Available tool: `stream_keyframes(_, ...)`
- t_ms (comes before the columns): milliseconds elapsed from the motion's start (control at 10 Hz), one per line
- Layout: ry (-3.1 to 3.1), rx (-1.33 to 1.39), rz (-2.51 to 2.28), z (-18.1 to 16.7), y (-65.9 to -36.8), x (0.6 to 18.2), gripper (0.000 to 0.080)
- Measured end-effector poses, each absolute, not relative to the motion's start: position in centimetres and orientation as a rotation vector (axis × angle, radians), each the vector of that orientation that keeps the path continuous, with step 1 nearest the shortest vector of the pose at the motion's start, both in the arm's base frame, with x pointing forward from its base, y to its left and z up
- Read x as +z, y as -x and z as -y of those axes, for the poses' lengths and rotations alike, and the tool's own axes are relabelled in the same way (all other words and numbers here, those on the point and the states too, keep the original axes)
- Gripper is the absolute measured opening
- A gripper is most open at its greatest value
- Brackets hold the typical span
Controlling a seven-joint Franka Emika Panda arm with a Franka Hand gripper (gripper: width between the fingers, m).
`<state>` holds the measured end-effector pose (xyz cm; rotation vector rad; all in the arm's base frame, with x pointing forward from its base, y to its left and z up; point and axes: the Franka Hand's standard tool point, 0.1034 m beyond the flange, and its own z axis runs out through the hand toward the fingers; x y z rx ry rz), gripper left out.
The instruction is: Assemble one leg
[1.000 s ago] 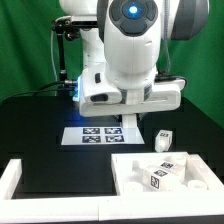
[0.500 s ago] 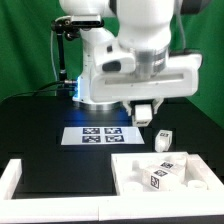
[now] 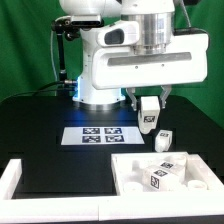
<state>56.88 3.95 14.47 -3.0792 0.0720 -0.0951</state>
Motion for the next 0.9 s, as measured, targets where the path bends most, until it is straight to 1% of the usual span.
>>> stream_keyframes(100,3.084,-0.246,-0.056,-5.7,-58.1,14.5,0.0286)
stream_keyframes(200,3.075,-0.343,-0.055,-6.9,-59.4,14.8,0.0286)
stream_keyframes(300,3.061,-0.46,-0.053,-7.5,-61.2,15.5,0.0286)
stream_keyframes(400,3.045,-0.58,-0.057,-7.4,-62.6,16.1,0.0286)
stream_keyframes(500,3.022,-0.722,-0.054,-7.3,-62.7,16.1,0.0286)
stream_keyframes(600,3.008,-0.8,-0.049,-7.2,-62.2,15.7,0.0286)
stream_keyframes(800,2.982,-0.92,-0.043,-7.1,-62.5,15.7,0.0286)
stream_keyframes(900,2.985,-0.912,-0.029,-7.9,-62.2,14.5,0.0286)
